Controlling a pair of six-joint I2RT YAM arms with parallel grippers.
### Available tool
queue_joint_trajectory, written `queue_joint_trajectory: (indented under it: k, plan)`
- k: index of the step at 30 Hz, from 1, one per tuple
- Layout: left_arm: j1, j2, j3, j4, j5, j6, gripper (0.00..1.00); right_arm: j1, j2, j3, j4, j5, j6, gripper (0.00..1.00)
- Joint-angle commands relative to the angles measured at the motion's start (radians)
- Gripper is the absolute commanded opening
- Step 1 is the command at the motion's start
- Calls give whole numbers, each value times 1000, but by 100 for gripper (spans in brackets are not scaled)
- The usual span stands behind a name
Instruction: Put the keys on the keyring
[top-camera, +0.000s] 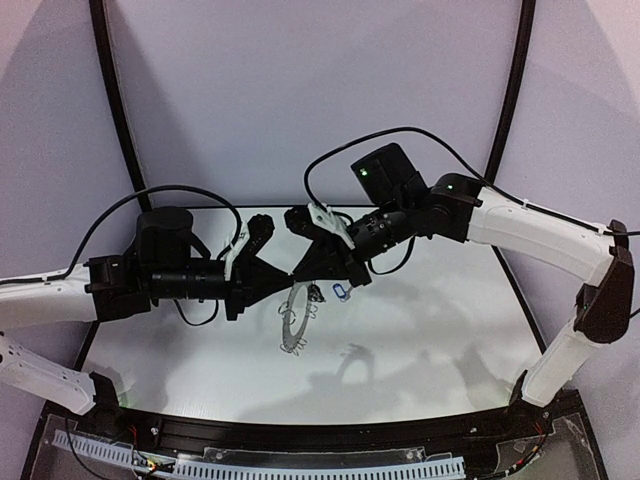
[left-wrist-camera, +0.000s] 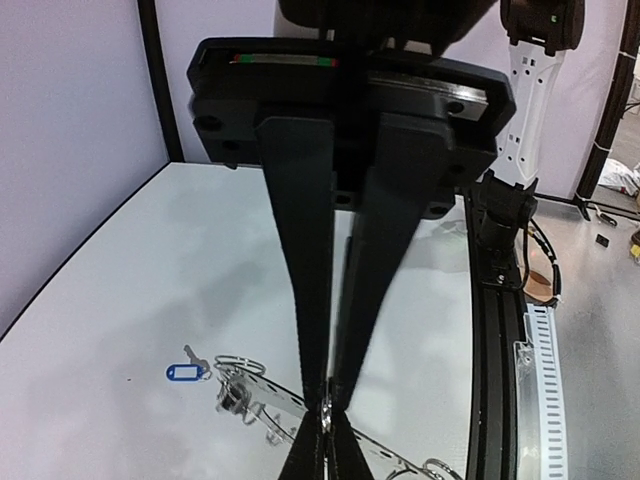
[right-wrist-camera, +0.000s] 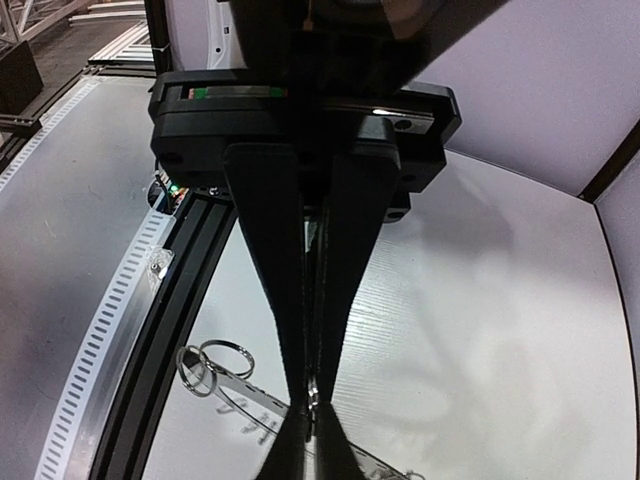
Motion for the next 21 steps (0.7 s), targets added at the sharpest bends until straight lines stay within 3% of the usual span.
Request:
queue_joint_trajectory:
  k: [1, 6, 9, 12, 16, 21]
  plan:
    - [15, -24, 0, 49, -100, -30, 1, 30, 4, 13, 20, -76, -18, 19]
    - [15, -95, -143, 283, -141, 18, 1, 28, -69, -85, 168, 16, 54, 60]
    - [15, -123, -235, 441, -144, 56, 1, 20, -141, -176, 295, 86, 108, 94]
    - [15, -132, -295, 532, -136, 86, 1, 4, -209, -278, 427, 162, 176, 98]
    - [15, -141, -319, 546, -113, 134, 1, -69, -248, -366, 543, 300, 388, 98]
    - [15, -196, -331, 534, -156, 153, 1, -231, -186, -368, 440, 415, 698, 98]
